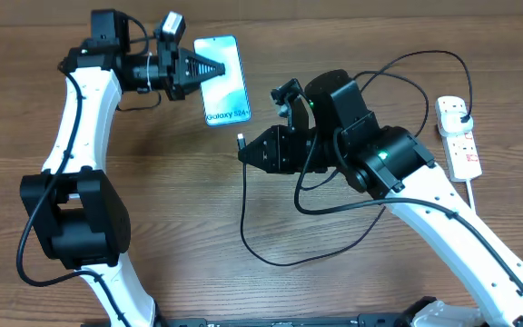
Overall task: Plug charger to phone and switch on socket
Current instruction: 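Bring the USB-C plug up under the phone's bottom port with the right gripper, then push the USB-C plug upward into the phone's charging port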
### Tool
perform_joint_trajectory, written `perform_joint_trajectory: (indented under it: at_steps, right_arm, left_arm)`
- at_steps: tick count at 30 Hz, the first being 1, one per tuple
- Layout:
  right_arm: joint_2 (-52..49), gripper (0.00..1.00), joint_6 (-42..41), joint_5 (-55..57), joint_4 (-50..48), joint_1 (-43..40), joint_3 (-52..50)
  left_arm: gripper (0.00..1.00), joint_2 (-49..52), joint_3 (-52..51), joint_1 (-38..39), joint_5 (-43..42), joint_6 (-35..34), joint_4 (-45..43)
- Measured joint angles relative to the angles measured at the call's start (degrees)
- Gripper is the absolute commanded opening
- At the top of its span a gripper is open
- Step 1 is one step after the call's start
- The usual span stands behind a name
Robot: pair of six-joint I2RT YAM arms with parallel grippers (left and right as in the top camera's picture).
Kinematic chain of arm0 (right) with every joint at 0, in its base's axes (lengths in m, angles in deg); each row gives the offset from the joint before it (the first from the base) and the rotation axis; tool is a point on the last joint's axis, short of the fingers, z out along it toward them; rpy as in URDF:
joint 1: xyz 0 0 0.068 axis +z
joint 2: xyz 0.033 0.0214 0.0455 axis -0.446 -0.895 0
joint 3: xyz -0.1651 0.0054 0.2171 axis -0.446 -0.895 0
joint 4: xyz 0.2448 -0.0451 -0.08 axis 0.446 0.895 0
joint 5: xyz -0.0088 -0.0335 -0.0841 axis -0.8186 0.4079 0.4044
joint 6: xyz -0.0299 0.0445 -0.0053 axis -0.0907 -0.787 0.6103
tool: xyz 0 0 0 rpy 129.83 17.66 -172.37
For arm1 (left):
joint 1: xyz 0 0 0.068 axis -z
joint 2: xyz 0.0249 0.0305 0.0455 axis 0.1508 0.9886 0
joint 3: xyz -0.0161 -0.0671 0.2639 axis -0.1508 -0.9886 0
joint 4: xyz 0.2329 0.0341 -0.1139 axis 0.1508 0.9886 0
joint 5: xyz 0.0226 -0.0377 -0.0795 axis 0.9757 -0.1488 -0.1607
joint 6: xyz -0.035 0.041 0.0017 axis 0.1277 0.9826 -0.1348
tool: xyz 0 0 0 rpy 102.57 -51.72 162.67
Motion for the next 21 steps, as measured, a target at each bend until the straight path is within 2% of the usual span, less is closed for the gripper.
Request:
perform_joint_trajectory:
  at_steps: [9,21]
  right_arm:
    - [-1.8,0.04,0.0,0.2,-2.7,0.0,-0.1]
    - [-1.8,0.04,0.0,0.2,-5.2,0.0,-0.1]
  left_arm:
    - [0.04,0.0,1.1,1.7,-0.5,-5.7,-0.9]
    - [0.04,0.0,1.1,2.7,-0.7,-7.0,-3.8]
